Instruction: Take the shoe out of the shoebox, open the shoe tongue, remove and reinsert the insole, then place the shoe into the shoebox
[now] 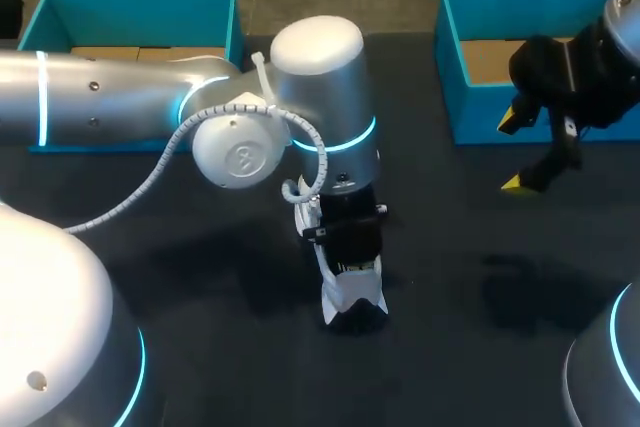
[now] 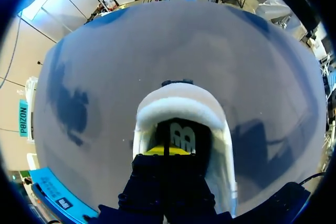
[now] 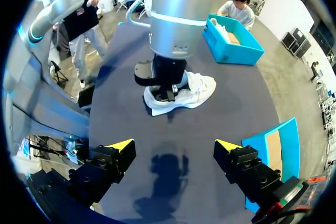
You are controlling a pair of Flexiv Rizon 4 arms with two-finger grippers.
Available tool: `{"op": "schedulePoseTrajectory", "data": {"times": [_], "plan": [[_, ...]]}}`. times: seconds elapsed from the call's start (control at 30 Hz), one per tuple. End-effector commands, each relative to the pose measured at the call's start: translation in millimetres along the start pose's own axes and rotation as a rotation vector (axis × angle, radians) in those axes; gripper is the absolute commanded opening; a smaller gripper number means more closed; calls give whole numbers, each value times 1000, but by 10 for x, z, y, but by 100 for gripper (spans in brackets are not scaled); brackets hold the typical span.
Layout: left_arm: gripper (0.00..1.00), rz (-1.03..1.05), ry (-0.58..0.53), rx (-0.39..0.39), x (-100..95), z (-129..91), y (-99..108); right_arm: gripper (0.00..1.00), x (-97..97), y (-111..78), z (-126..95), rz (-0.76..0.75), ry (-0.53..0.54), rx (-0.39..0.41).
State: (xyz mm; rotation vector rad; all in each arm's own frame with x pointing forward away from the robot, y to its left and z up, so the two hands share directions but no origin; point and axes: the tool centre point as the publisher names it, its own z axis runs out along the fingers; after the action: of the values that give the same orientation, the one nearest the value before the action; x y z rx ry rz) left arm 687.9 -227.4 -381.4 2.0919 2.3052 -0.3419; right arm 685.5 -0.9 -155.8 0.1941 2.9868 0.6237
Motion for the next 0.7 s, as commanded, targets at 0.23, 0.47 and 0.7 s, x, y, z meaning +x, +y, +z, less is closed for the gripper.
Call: {"op": "schedulePoseTrajectory", "data": {"times": [0.23, 0.47, 0.7], "plan": [[0, -10, 6, -19, 90, 73, 98, 100, -26, 15, 13, 0, 5, 4], [0, -13, 42, -12, 149, 210, 108, 100, -26, 15, 13, 0, 5, 4], [0, -12, 28, -16, 158, 49, 71, 100, -26, 15, 13, 0, 5, 4]]}}
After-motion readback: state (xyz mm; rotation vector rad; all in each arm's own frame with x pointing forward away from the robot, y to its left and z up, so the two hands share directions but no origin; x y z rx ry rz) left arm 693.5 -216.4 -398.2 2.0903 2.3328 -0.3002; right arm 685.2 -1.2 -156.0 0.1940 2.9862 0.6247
